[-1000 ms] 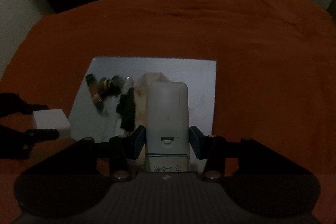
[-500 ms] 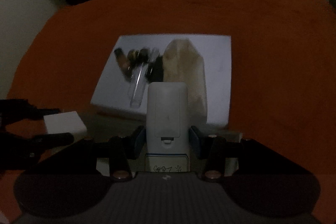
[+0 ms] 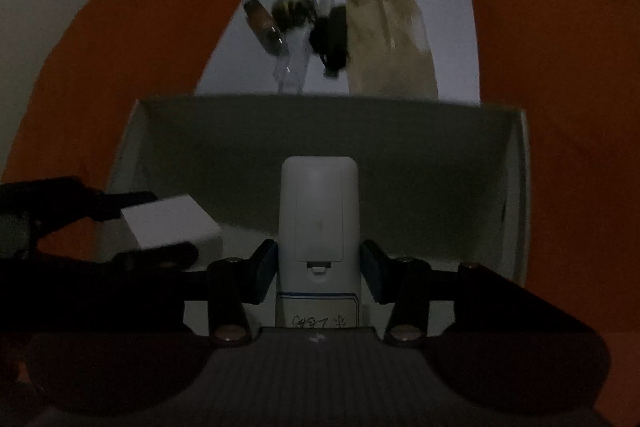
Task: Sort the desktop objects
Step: 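Lift both held white items and carry them over the open white box, then lower both white items into the box and open both tools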
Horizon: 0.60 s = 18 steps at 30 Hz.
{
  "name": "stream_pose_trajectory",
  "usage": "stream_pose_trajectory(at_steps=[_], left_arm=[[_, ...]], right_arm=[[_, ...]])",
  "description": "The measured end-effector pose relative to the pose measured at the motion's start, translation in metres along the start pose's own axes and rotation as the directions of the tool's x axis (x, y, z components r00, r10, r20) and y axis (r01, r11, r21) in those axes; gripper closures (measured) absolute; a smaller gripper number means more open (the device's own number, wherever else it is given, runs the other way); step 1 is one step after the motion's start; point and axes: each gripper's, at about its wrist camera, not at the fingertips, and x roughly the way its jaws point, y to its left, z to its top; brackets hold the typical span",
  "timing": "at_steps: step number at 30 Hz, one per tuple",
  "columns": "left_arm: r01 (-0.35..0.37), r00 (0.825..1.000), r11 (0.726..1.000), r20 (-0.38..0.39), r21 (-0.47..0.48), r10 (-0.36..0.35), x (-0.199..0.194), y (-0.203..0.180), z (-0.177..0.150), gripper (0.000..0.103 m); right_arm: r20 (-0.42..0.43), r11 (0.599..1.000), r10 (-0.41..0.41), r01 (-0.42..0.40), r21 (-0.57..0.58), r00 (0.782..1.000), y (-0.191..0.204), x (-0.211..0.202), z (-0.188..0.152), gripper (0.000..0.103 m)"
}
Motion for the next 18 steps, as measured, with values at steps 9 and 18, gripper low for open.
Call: stream_pose_trajectory(at_steps=[9,18], left_arm=[[-0.084,0.996,0.995,-0.004,-0.061,0.084,0.038,-0.002,-0.022,0.052],[-0.091,0.993,0.992,-0.086,-0.082,0.084,0.065,-0.005,-0.033,0.052]], right_arm=[[-0.078,0.996,-0.092,0.090,-0.029,0.993,-0.010,0.037,-0.022,0.054],[-0.131,0.992,-0.120,0.115,-0.051,0.984,-0.015,0.075,-0.032,0.054]])
